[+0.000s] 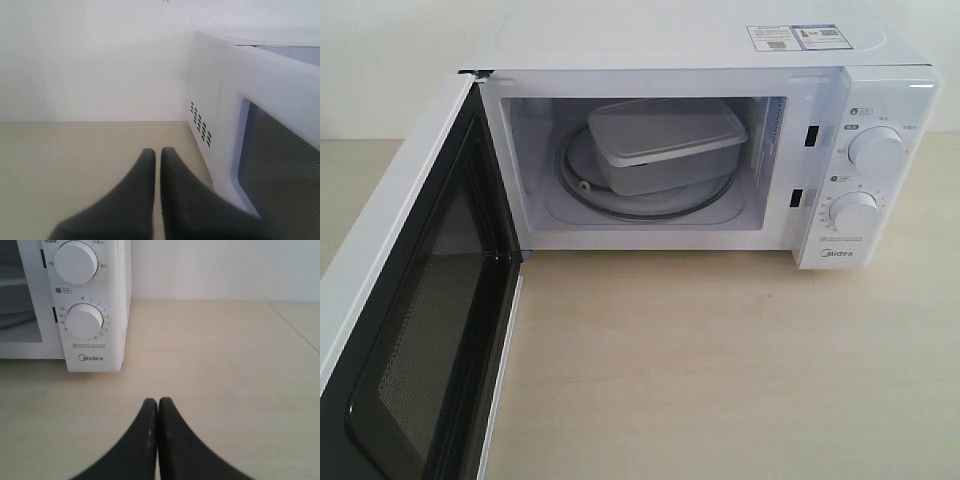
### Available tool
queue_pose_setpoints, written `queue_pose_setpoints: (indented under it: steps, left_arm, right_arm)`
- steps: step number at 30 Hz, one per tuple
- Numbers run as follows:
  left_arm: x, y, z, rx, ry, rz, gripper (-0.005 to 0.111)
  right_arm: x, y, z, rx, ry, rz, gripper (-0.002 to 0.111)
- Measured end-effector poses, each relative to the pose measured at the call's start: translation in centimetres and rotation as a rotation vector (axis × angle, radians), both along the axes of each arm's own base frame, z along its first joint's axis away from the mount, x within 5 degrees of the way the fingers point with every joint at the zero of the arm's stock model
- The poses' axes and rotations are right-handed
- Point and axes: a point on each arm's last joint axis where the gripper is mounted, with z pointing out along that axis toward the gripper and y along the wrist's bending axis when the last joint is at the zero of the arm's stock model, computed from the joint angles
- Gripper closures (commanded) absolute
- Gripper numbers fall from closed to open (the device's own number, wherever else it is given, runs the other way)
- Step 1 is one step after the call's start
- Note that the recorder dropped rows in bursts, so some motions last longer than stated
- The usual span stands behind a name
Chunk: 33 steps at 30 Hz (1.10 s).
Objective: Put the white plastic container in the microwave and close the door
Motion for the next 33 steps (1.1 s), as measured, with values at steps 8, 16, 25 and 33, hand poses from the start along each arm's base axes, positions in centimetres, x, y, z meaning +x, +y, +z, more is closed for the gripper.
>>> queue_pose_setpoints:
  steps: [8,16,25,33]
  left_arm:
    - [0.00,0.00,0.00,0.000,0.000,0.000,0.102]
    - [0.00,0.00,0.00,0.000,0.000,0.000,0.102]
    - [0.00,0.00,0.00,0.000,0.000,0.000,0.102]
    - [0.00,0.00,0.00,0.000,0.000,0.000,0.102]
  right_arm:
    - [-0.01,0.00,-0.04,0.000,0.004,0.000,0.108]
    - [0.00,0.11,-0.04,0.000,0.004,0.021,0.108]
    - [0.00,0.18,-0.04,0.000,0.004,0.033,0.108]
    - [0.00,0.18,-0.04,0.000,0.004,0.033,0.108]
